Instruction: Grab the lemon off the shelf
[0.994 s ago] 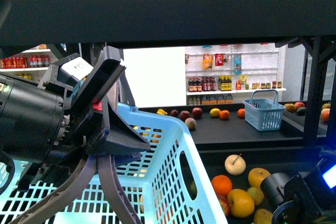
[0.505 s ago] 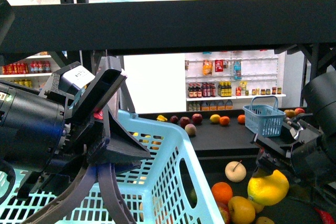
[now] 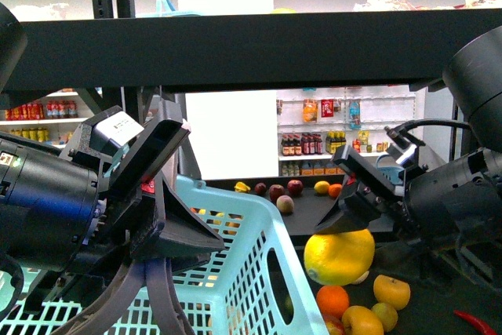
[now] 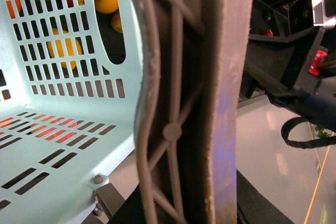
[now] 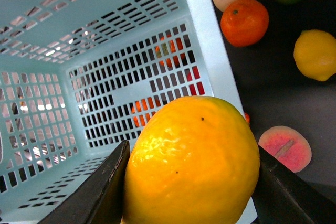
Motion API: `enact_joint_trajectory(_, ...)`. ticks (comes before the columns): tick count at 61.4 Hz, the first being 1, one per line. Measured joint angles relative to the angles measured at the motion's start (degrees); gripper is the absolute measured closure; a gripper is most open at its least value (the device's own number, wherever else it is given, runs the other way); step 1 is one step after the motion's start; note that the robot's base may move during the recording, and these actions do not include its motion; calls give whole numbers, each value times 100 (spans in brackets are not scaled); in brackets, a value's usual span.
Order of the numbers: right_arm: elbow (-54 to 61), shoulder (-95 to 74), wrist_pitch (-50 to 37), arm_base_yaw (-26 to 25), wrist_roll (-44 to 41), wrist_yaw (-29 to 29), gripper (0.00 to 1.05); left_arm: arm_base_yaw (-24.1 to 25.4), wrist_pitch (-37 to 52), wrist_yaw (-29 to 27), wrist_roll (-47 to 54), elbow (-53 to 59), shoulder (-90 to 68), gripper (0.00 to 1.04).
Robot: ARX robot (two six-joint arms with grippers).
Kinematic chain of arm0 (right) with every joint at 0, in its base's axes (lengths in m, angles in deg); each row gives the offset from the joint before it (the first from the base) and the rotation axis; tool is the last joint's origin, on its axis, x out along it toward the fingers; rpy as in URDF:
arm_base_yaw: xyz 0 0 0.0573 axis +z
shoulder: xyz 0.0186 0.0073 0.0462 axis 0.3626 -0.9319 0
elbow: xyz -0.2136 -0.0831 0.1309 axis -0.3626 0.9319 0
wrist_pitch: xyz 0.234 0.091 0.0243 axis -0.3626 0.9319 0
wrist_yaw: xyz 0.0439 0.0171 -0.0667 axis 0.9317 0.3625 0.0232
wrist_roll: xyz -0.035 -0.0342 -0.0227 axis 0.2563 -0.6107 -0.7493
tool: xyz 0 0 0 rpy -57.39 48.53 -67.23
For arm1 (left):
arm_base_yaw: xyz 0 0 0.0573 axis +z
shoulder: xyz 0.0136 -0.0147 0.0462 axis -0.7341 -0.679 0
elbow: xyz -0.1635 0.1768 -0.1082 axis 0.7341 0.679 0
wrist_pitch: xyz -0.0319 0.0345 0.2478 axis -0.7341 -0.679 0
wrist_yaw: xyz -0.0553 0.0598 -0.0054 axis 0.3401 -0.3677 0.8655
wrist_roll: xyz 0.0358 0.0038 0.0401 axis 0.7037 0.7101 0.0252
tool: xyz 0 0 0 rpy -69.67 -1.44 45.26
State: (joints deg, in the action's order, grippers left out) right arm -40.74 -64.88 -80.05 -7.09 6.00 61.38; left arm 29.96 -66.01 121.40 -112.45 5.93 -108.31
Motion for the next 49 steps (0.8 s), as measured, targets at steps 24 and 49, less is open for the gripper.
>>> enact_joint_trajectory(24,-212,-734,-199,623,-170,-448,47,0,0,-2,0,0,0,88)
enact_joint_trajectory(49,-605,-1064,-693,708,-175,-509,15,0,0,-2,0,0,0,88)
